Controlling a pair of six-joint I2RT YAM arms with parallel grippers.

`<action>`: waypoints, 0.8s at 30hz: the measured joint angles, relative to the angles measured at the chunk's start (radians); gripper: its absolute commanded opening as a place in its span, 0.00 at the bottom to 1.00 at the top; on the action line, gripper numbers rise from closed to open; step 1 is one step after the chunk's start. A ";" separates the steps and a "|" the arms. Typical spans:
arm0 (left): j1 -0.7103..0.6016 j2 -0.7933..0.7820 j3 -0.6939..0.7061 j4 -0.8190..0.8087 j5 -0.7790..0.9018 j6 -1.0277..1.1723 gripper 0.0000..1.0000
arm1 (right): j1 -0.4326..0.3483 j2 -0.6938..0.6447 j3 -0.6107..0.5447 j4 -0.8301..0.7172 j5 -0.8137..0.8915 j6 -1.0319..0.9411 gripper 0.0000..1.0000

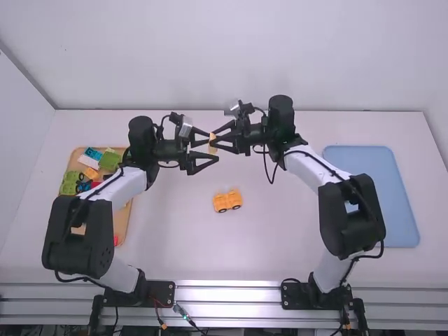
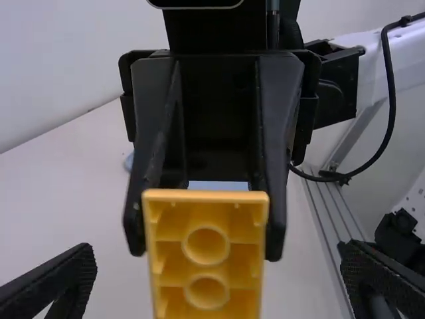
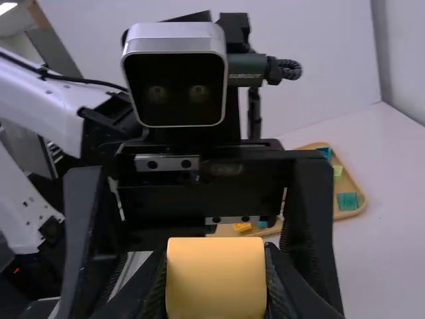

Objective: Assemble lego blocks to make yellow taxi

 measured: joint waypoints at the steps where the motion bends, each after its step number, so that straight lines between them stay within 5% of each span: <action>1: 0.000 0.000 0.000 0.000 -0.019 0.001 0.99 | -0.003 0.000 0.000 0.000 0.023 0.005 0.20; 9: 0.026 0.000 0.001 -0.257 -0.140 0.055 0.99 | -0.056 0.000 0.014 -0.128 0.254 -0.003 0.19; 18: 0.060 0.000 0.002 -0.452 -0.630 0.204 0.99 | -0.047 0.004 0.341 -1.093 0.822 -0.283 0.15; 24: 0.072 0.000 0.049 -0.457 -0.839 0.217 0.99 | 0.056 0.004 0.422 -1.415 1.155 -0.366 0.16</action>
